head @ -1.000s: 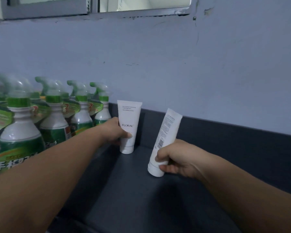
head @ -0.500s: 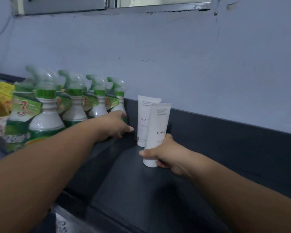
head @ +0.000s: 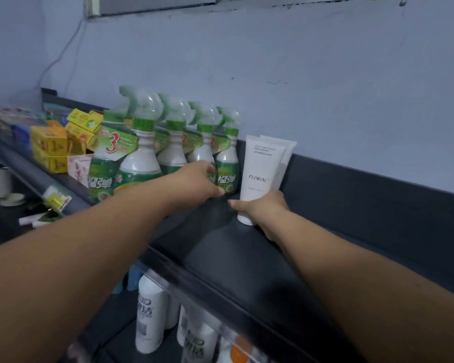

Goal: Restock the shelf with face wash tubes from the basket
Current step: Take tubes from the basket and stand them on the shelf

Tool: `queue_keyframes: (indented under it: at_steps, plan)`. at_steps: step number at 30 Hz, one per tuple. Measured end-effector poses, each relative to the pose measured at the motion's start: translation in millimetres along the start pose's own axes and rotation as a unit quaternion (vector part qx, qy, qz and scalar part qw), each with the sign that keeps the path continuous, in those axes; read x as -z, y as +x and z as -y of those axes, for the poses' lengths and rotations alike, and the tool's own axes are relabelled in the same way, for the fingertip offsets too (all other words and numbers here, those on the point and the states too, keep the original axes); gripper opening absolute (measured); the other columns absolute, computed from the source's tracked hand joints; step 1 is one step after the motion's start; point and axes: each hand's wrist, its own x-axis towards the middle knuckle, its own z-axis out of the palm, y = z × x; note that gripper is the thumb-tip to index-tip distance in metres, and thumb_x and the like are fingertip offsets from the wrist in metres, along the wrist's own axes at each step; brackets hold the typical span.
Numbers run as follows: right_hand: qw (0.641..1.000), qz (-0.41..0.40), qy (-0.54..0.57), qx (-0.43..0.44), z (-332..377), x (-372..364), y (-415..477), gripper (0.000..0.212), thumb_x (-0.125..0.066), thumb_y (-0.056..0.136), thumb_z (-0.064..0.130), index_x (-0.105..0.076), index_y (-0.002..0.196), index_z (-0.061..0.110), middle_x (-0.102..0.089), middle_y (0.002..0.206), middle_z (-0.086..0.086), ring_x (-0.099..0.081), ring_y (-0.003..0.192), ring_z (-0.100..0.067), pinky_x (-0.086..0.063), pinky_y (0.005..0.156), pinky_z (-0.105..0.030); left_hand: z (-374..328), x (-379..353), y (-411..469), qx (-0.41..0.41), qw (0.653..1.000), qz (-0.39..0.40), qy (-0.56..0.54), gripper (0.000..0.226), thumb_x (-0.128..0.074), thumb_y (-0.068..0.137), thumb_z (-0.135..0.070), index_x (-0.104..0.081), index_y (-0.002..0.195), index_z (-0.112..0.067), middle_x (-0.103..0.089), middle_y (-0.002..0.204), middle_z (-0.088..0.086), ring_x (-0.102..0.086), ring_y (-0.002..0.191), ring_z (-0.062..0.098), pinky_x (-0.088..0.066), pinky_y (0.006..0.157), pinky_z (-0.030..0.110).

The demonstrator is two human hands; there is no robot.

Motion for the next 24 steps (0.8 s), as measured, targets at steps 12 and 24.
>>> queue_keyframes:
  at_steps: [12,24]
  plan:
    - [0.981,-0.074,-0.068,0.164,49.0,13.1,-145.3,0.035,-0.066,0.082,0.02,-0.049,0.112,0.015,-0.055,0.102,-0.003,-0.06,0.086,-0.023,-0.048,0.064,-0.029,29.4,65.2,-120.0,-0.08,0.997,0.01,-0.017,0.053,-0.069,0.085,-0.024,-0.049,0.134,-0.019,-0.06,0.124,0.003,-0.059,0.108,0.019,-0.048,0.097,0.035]
    - [0.946,0.183,-0.202,0.173,4.5,-153.5,-306.7,0.044,-0.06,0.094,0.029,-0.043,0.134,0.017,-0.053,0.12,-0.005,-0.058,0.103,-0.025,-0.05,0.084,-0.041,188.8,150.6,-246.4,0.003,0.992,0.033,0.123,0.06,-0.069,0.085,-0.03,-0.043,0.138,-0.023,-0.051,0.134,0.001,-0.051,0.121,0.02,-0.046,0.095,0.033]
